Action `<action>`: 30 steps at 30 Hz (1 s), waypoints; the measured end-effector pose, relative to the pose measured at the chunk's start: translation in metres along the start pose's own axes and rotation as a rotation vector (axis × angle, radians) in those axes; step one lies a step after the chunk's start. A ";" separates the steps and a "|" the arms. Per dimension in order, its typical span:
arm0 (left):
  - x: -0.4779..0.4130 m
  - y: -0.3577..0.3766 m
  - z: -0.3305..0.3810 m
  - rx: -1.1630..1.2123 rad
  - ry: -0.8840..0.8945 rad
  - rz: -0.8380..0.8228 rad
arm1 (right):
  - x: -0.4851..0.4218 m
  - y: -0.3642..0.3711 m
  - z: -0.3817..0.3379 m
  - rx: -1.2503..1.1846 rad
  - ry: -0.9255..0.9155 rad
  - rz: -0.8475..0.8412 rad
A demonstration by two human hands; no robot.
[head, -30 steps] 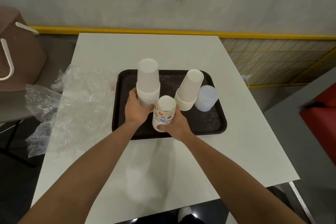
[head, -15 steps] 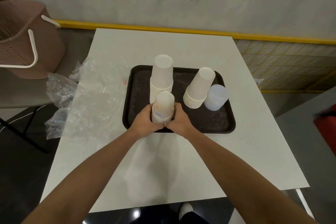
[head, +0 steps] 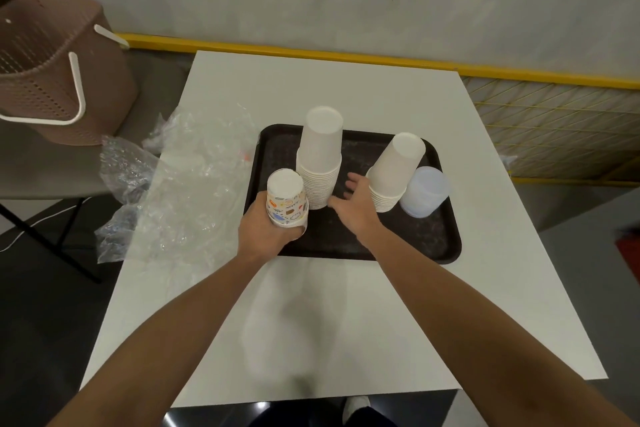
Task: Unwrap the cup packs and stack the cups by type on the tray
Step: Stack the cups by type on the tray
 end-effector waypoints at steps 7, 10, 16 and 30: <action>-0.016 -0.009 -0.006 0.049 -0.053 0.064 | -0.007 0.021 -0.028 0.040 -0.143 -0.069; -0.020 -0.010 -0.008 0.058 -0.067 0.075 | -0.011 0.027 -0.031 0.037 -0.153 -0.040; -0.027 -0.007 -0.008 0.063 -0.072 0.074 | -0.011 0.015 -0.032 0.091 -0.193 0.003; -0.044 0.011 0.013 0.030 -0.031 0.025 | -0.012 -0.012 -0.023 0.065 -0.188 0.196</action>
Point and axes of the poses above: each hand's wrist, its own x-axis away from the middle knuckle, its own y-axis out of the palm, z = x × y, the point moved 9 cm from there along -x, towards the middle knuckle, and after that the axes turned 12 degrees about z, right-handed, at the moved point
